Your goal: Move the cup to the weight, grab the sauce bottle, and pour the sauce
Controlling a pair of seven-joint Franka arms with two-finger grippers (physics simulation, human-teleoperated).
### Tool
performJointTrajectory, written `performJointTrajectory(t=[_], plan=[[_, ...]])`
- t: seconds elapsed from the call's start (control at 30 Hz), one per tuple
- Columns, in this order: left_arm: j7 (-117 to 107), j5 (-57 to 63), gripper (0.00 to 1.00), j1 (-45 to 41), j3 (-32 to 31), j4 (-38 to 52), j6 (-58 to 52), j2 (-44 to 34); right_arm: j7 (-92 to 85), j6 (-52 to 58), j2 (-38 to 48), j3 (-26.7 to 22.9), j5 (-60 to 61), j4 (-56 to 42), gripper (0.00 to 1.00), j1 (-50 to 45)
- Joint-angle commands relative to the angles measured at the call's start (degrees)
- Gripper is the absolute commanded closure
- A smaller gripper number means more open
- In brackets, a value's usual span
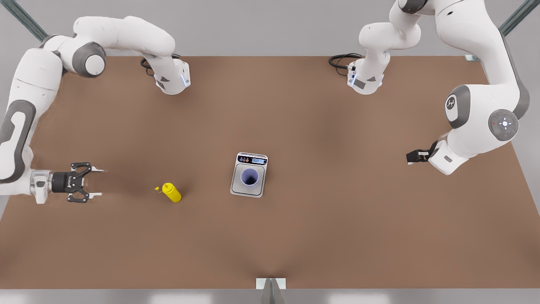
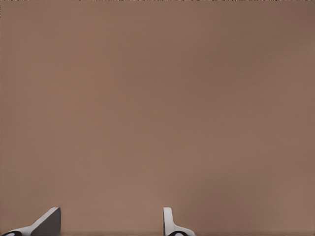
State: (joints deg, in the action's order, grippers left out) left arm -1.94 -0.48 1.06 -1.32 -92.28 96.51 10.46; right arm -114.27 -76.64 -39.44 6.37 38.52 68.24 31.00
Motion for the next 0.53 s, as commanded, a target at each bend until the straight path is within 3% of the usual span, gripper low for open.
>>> performJointTrajectory(t=[0.0, 0.03, 0.1, 0.17, 0.23, 0.27, 0.3, 0.37, 0.5], plan=[[0.0, 0.0, 0.00, 0.0, 0.0, 0.0, 0.0, 0.0, 6.7, 0.0, 4.6, 0.0, -2.5, 0.0, 0.00, -2.5], [0.0, 0.0, 0.00, 0.0, 0.0, 0.0, 0.0, 0.0, 15.5, -0.1, 10.2, 0.0, -4.5, 0.0, 0.00, -5.8], [0.0, 0.0, 0.00, 0.0, 0.0, 0.0, 0.0, 0.0, 53.4, -2.9, 18.9, -0.4, -19.0, 0.0, 0.00, -19.3], [-0.1, 0.0, 0.00, 0.0, 0.0, 0.0, 0.0, 0.0, 81.0, -6.9, 19.3, 0.1, -30.3, -1.5, 0.00, -28.2], [-0.1, 0.0, 0.00, 0.0, 0.0, 0.0, 0.0, 0.0, 96.4, -8.9, 18.8, 0.0, -35.5, -1.7, 0.00, -30.4], [-0.1, 0.0, 0.00, 0.0, 0.0, 0.0, 0.0, 0.0, 96.8, -14.8, 22.6, 0.3, -36.5, 7.6, 0.00, -29.2], [-0.1, 0.0, 0.00, 0.0, 0.0, 0.0, 0.1, 0.0, 98.9, -19.4, 34.8, 0.5, -36.6, 21.9, 0.00, -27.5], [-0.1, 0.0, 0.00, 0.0, 0.0, 0.0, 0.0, 0.0, 108.7, -16.2, 36.7, 0.7, -36.3, 20.0, 0.00, -27.4], [-0.1, 0.0, 0.00, 0.0, 0.0, 0.0, 0.0, 0.0, 109.3, -15.9, 34.9, 0.3, -36.8, 18.6, 0.00, -26.7]])
